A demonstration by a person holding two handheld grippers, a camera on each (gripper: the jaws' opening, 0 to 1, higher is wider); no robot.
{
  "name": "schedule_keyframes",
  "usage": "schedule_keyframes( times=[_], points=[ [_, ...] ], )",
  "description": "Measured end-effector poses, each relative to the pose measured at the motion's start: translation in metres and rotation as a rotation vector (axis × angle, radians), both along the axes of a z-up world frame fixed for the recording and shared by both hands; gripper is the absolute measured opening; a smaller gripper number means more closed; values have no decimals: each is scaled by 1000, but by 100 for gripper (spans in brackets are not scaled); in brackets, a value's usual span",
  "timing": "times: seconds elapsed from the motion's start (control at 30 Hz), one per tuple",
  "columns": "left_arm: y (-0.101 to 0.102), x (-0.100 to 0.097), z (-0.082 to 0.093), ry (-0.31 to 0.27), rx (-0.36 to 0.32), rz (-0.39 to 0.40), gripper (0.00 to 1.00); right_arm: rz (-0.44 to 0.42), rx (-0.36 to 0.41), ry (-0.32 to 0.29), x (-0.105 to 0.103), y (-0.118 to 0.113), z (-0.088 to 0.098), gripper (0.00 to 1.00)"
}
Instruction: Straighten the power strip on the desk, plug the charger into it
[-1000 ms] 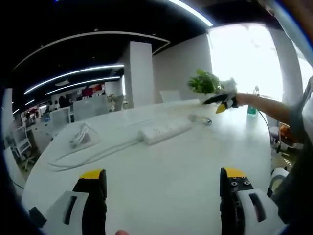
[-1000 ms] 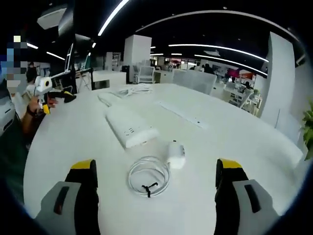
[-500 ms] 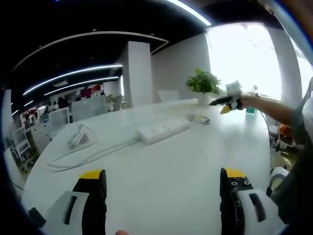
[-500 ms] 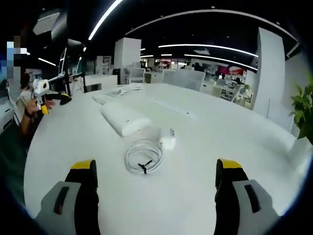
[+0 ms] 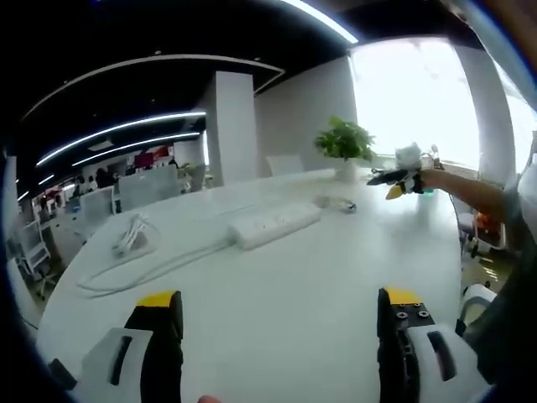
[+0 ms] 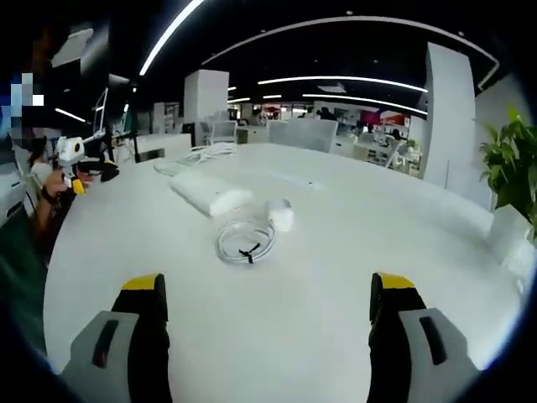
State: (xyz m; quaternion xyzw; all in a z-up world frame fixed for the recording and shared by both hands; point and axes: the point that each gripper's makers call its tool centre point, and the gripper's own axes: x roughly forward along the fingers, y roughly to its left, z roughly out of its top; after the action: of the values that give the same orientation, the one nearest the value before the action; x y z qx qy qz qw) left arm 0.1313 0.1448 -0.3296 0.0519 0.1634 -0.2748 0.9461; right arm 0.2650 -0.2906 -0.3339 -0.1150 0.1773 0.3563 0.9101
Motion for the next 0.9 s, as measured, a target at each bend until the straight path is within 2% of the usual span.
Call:
schedule_keyframes(
  times=[0.4, 0.9],
  points=[
    [0, 0, -2, 3, 4, -9, 99, -27, 18, -4, 16, 2, 2, 100],
    [9, -2, -3, 0, -3, 3, 99, -12, 21, 2, 36, 24, 2, 99]
  ],
)
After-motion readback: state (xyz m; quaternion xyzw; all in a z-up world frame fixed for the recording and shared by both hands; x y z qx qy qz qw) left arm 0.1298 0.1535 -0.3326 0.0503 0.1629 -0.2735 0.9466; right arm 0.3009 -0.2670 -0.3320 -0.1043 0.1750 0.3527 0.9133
